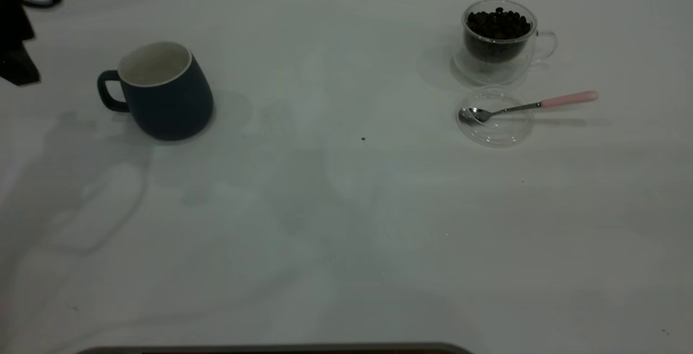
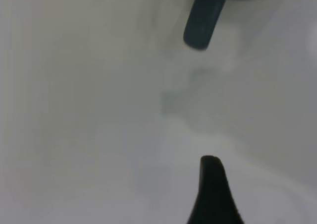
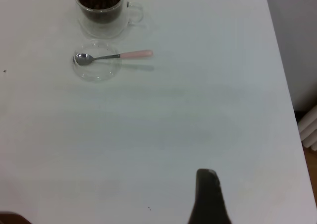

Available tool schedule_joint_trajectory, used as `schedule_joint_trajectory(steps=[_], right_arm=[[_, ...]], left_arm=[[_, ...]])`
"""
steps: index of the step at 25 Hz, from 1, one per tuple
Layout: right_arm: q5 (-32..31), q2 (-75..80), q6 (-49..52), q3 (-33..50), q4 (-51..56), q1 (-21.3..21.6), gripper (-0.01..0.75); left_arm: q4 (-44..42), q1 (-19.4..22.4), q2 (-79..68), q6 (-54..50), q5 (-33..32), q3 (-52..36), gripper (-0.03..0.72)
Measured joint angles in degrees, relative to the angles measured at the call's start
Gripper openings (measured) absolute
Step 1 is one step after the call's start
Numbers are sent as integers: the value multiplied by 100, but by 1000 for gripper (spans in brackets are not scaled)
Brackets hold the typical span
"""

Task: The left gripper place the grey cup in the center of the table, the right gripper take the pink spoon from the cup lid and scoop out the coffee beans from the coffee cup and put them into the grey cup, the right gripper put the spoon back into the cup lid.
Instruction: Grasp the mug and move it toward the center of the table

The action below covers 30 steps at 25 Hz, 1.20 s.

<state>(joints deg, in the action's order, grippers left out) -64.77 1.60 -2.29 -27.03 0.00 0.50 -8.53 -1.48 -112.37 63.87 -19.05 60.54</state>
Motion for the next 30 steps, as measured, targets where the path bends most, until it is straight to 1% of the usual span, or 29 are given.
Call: schedule_joint_trajectory(steps=[5, 9, 12, 18, 21, 24, 30], right_arm=[[0, 0, 0, 0, 0, 0, 586], [0, 0, 0, 0, 0, 0, 586], [0, 0, 0, 0, 0, 0, 586], [0, 0, 0, 0, 0, 0, 586], [0, 0, 0, 0, 0, 0, 586], [0, 0, 0, 0, 0, 0, 586], [0, 0, 0, 0, 0, 0, 586]], left_arm=[[-14, -91, -526, 763, 561, 0, 586], [-14, -227, -901, 940, 1176, 11, 586], [-2, -238, -1099, 954, 1642, 30, 586], [4, -238, -1265, 954, 2100, 53, 586], [5, -261, -1344, 959, 2221, 97, 586], [10, -422, -1404, 947, 2379, 98, 586], [10, -1061, -1471, 800, 2515, 98, 586]])
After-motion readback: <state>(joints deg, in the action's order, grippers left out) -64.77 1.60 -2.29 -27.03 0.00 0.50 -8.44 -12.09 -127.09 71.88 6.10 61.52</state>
